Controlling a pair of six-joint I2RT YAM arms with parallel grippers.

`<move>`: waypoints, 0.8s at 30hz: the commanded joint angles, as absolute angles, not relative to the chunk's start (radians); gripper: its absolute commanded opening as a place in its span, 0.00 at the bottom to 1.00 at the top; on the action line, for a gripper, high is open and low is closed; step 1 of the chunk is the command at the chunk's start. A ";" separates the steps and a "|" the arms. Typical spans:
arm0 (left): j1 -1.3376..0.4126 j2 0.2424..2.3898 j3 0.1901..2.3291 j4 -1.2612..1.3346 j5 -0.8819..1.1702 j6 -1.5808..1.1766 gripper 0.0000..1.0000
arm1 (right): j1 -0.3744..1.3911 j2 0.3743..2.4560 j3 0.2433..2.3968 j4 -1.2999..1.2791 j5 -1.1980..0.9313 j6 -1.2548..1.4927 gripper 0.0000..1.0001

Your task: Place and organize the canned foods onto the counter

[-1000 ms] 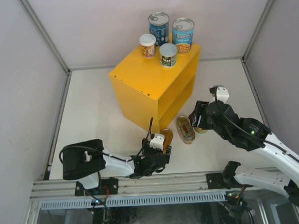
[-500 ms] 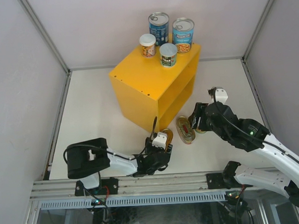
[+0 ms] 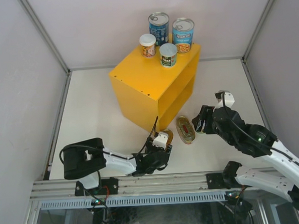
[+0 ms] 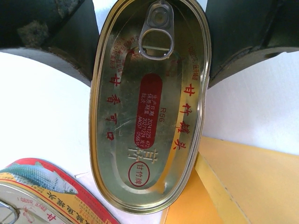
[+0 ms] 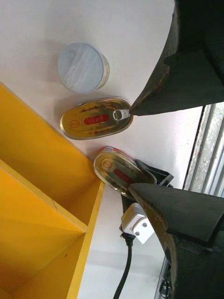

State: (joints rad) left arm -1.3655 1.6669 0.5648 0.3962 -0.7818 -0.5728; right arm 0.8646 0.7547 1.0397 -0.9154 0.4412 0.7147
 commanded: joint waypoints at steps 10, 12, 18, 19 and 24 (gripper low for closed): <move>-1.388 1.510 0.619 0.295 -0.778 -0.525 0.19 | 0.873 0.684 0.989 -0.882 0.456 0.743 0.59; -1.393 1.499 0.624 0.276 -0.776 -0.523 0.16 | 0.872 0.675 0.984 -0.886 0.459 0.746 0.59; -1.419 1.474 0.643 0.236 -0.787 -0.519 0.13 | 0.873 0.642 0.973 -0.891 0.463 0.747 0.59; -1.424 1.471 0.644 0.231 -0.790 -0.519 0.11 | 0.872 0.637 0.973 -0.894 0.464 0.748 0.59; -1.447 1.441 0.641 0.222 -0.815 -0.520 0.01 | 0.873 0.624 0.973 -0.909 0.470 0.754 0.59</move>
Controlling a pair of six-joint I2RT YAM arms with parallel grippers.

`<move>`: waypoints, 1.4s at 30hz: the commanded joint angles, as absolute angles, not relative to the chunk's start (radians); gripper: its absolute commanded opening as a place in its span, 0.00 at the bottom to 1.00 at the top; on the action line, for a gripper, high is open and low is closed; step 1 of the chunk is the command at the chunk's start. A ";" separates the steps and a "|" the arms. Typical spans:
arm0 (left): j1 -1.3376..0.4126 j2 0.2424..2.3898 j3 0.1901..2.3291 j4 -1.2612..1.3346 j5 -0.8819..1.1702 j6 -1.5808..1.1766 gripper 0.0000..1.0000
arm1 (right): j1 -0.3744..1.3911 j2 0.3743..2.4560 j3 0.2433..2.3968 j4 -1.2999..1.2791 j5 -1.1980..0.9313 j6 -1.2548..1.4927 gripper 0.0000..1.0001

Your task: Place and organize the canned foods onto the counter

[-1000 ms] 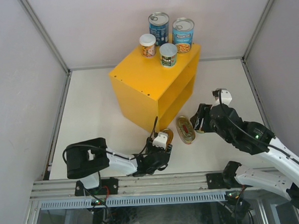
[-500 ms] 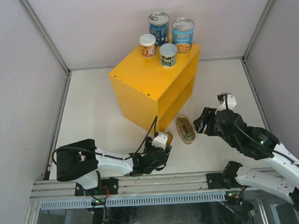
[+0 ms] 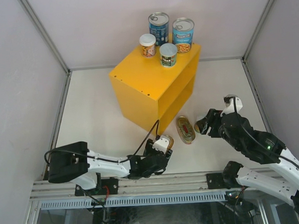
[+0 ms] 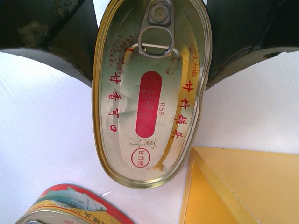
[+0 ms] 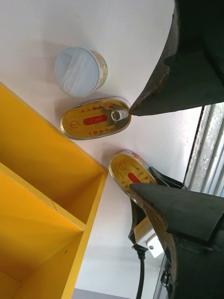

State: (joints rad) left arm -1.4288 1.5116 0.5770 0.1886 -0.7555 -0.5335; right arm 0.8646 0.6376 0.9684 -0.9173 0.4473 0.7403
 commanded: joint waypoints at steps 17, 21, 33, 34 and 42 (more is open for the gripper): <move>-1.508 1.295 0.587 0.182 -0.874 -0.537 0.00 | 0.873 0.592 0.969 -0.942 0.480 0.792 0.58; -1.526 1.249 0.584 0.162 -0.899 -0.537 0.00 | 0.873 0.590 0.969 -0.942 0.485 0.793 0.58; -1.634 1.083 0.670 0.061 -0.985 -0.448 0.00 | 0.873 0.578 0.969 -0.944 0.509 0.798 0.59; -1.642 1.074 0.683 0.053 -0.988 -0.435 0.00 | 0.873 0.574 0.969 -0.942 0.510 0.796 0.59; -1.671 1.009 0.795 -0.008 -0.989 -0.343 0.00 | 0.873 0.568 0.969 -0.927 0.514 0.792 0.59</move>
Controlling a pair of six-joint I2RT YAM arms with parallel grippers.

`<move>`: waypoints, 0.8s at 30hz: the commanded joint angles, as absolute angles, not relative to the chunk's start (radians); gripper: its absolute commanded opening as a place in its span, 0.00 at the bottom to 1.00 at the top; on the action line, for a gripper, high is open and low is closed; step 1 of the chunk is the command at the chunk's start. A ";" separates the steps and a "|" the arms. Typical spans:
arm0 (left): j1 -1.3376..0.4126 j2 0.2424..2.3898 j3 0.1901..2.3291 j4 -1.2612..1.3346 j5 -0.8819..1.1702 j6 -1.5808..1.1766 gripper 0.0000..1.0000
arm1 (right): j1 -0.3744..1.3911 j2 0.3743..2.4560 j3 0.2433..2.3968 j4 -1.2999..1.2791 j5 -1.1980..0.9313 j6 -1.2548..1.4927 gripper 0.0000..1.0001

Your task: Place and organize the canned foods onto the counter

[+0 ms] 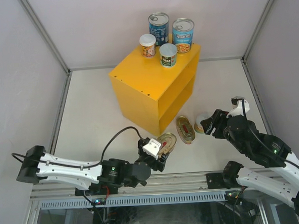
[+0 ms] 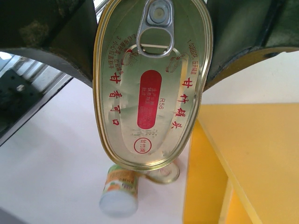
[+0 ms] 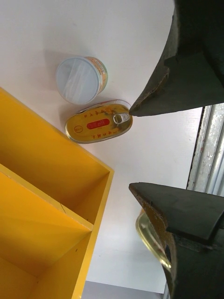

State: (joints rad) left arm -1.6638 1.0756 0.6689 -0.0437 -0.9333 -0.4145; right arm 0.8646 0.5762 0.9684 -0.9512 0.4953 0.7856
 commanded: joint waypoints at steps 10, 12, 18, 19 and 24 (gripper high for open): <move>-1.673 0.982 0.996 -0.142 -0.996 -0.250 0.00 | 0.873 0.574 0.972 -0.888 0.499 0.780 0.58; -1.674 0.976 1.029 -0.158 -0.998 -0.238 0.00 | 0.873 0.577 0.977 -0.888 0.502 0.777 0.59; -1.681 0.980 1.130 -0.193 -0.998 -0.188 0.00 | 0.873 0.582 0.982 -0.889 0.506 0.771 0.58; -1.681 0.983 1.146 -0.198 -0.998 -0.176 0.00 | 0.873 0.583 0.983 -0.888 0.506 0.769 0.59; -1.681 1.008 1.255 -0.238 -0.996 -0.125 0.00 | 0.873 0.592 0.998 -0.887 0.505 0.759 0.58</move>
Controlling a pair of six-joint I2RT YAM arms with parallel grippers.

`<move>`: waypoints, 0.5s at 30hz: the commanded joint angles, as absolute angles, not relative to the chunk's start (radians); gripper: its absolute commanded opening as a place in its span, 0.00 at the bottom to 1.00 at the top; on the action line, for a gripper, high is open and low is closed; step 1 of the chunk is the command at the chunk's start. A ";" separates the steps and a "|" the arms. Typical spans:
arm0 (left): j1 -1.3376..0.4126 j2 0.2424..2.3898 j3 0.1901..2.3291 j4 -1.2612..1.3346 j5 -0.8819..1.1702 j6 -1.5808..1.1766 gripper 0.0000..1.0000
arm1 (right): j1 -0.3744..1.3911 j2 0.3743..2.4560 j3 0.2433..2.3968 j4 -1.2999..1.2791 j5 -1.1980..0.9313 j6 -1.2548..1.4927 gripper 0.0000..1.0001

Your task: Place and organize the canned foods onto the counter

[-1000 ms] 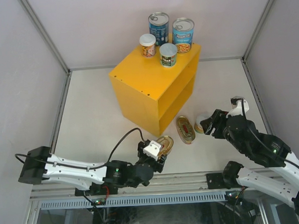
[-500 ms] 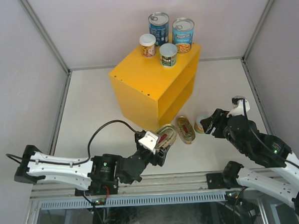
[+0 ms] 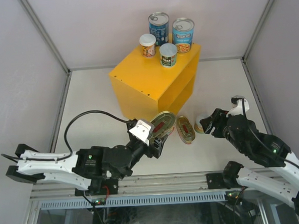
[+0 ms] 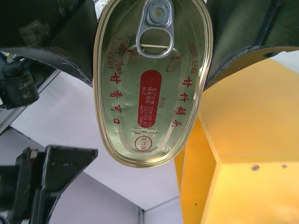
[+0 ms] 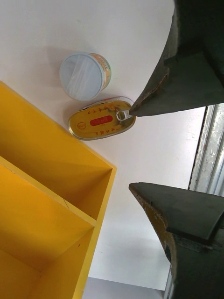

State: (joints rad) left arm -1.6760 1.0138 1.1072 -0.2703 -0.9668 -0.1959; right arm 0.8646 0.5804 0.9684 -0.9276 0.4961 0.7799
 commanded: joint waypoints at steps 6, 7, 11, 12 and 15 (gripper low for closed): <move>-1.681 1.017 1.336 -0.252 -0.998 -0.075 0.00 | 0.871 0.597 1.007 -0.882 0.505 0.749 0.58; -1.681 1.020 1.349 -0.257 -1.002 -0.066 0.00 | 0.871 0.600 1.008 -0.879 0.504 0.747 0.58; -1.676 1.022 1.381 -0.279 -1.022 -0.029 0.00 | 0.871 0.611 1.016 -0.871 0.500 0.739 0.58; -1.669 1.018 1.386 -0.283 -1.021 -0.028 0.00 | 0.871 0.612 1.017 -0.868 0.499 0.738 0.58; -1.626 1.003 1.390 -0.301 -0.992 -0.046 0.00 | 0.870 0.618 1.023 -0.859 0.496 0.733 0.58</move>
State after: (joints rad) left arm -1.6665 1.0306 1.3117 -0.3305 -0.9916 -0.0704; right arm 0.8646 0.6090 0.9771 -0.9123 0.4953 0.7567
